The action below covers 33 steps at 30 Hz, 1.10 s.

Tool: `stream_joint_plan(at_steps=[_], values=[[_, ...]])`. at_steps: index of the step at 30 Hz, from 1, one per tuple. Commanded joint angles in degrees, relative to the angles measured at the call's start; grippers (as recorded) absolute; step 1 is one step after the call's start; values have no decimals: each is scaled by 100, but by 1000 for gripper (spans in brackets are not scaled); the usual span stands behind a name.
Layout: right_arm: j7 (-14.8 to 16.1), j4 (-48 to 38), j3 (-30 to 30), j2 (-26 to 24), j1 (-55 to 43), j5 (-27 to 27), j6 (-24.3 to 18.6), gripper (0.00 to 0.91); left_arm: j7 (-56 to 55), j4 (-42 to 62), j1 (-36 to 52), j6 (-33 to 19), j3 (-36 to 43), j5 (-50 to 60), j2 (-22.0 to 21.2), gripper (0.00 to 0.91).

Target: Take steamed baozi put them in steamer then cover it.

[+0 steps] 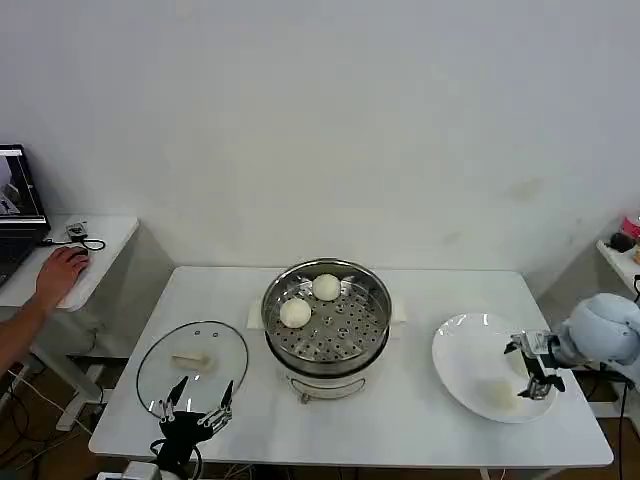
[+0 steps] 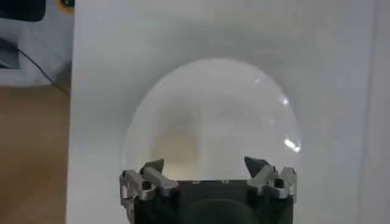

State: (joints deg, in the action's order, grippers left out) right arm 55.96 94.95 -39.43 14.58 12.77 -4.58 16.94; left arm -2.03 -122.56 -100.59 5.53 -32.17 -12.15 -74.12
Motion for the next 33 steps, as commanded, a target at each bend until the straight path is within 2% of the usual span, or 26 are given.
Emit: stream_joint_plan(at_steps=[1, 16, 18, 21, 25, 33], values=[[26, -270, 697, 143, 981, -252, -79, 907, 4, -41, -8, 9, -2, 11, 0, 907], [-77, -819, 686, 633, 1049, -387, -23, 907, 8, -90, -55, 39, -64, 14, -22, 907], [-94, -861, 687, 663, 1039, -401, -25, 836, 10, -96, -57, 42, -77, 21, -21, 907], [-91, -889, 672, 707, 1002, -352, 7, 776, 12, -111, -66, 44, -93, 21, -15, 907], [-45, -905, 650, 743, 984, -308, 52, 635, 9, -110, -71, 45, -87, 22, -30, 907], [49, -911, 538, 708, 732, -218, 107, 584, 3, -116, -61, 46, -72, 24, -33, 907]])
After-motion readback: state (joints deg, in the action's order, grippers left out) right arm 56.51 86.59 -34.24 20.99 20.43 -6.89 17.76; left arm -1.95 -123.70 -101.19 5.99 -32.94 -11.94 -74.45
